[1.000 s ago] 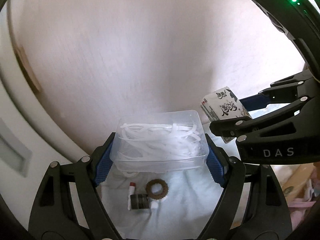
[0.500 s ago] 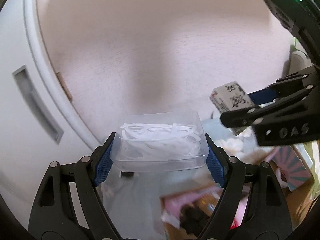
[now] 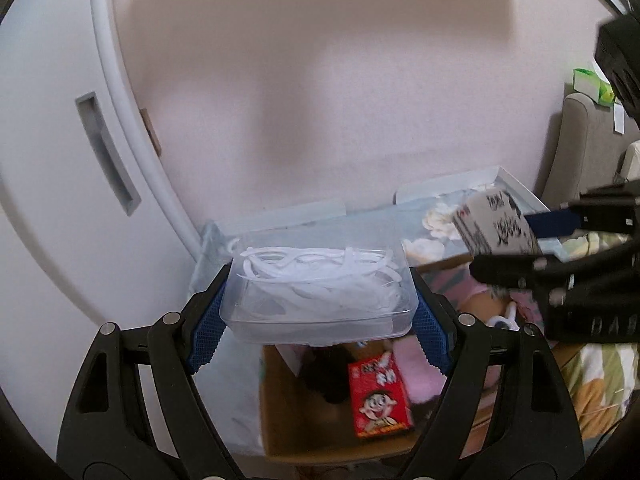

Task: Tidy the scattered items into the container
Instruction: 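Lift the plastic box and tissue pack and carry both over the cardboard box, then open both tools to release the plastic box and tissue pack into the box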

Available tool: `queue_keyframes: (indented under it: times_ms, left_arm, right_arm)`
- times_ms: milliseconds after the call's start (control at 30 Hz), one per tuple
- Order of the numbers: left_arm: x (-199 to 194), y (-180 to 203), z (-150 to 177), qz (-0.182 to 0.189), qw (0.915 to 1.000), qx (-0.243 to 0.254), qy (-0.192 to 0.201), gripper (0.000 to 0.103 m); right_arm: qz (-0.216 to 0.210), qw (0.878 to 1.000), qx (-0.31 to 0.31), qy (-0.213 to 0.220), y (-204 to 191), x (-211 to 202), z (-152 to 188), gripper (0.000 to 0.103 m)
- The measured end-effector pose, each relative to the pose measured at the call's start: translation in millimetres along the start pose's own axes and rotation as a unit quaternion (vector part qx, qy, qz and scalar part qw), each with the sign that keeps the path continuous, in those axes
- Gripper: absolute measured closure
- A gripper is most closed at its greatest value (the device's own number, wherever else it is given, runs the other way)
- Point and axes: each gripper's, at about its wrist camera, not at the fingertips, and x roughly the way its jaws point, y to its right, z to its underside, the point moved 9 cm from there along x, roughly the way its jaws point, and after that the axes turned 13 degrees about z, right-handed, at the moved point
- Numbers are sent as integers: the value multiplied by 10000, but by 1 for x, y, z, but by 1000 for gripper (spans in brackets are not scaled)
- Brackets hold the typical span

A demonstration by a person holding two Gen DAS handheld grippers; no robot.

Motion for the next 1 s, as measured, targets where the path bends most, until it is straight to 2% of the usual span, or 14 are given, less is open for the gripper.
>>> queue_keyframes:
  times_ms: [333, 667, 700, 733, 767, 867, 1000]
  left_arm:
    - [17, 7, 19, -89, 9995, -17, -294, 23]
    - [30, 2, 23, -122, 9984, 24, -543, 23]
    - [33, 1, 24, -67, 9982, -6, -598, 16]
    - [34, -1, 25, -56, 9978, -32, -656, 2]
    - [35, -3, 25, -118, 9977, -20, -670, 0]
    - [31, -4, 23, -234, 9976, 115, -645, 0]
    - [31, -5, 24, -369, 9964, 210, -729, 0]
  right_arm:
    - [0, 9994, 112, -334, 11, 12, 51, 58]
    - [-17, 9986, 180, -493, 22, 27, 53, 57]
    - [-31, 9985, 201, -510, 24, 27, 54, 57]
    - [-88, 9980, 239, -581, 24, 30, 54, 56]
    - [-118, 9974, 278, -661, 25, 32, 56, 54]
    - [-227, 9950, 415, -885, 28, 37, 58, 44]
    - [-390, 9934, 673, -843, 35, 33, 55, 35]
